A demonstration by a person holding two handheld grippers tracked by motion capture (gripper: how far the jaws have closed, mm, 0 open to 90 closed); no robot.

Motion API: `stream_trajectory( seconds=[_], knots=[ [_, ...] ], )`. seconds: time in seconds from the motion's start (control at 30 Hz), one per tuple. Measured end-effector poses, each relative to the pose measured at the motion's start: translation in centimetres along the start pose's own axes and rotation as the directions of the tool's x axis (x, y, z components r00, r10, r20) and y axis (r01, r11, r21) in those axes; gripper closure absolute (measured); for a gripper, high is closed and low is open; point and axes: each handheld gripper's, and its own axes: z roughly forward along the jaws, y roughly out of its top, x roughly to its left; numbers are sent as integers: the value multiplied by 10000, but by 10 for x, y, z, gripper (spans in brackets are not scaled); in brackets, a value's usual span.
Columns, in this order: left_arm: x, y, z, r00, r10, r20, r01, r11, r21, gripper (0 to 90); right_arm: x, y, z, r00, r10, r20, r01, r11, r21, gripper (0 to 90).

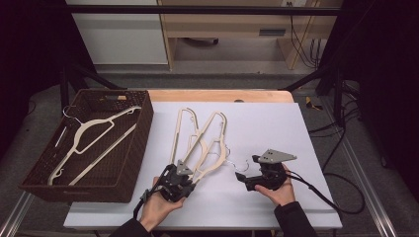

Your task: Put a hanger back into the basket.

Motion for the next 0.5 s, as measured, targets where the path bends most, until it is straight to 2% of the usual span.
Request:
stream_trajectory(
  seconds=[0.23, 0.37, 0.5],
  knots=[
    [6, -1, -12, 9999, 59, 129, -58, 9999, -95, 790, 2, 13, 16, 9996, -274, -111, 274, 9996, 45, 218],
    [7, -2, -14, 9999, 54, 146, -53, 9999, -112, 790, 3, 18, 34, 9989, -352, -307, 363, 9987, 348, 283],
    [8, -2, -16, 9998, 46, 183, -44, 9999, -102, 790, 2, 19, 49, 9986, -426, -313, 447, 9966, 696, 365]
  ],
)
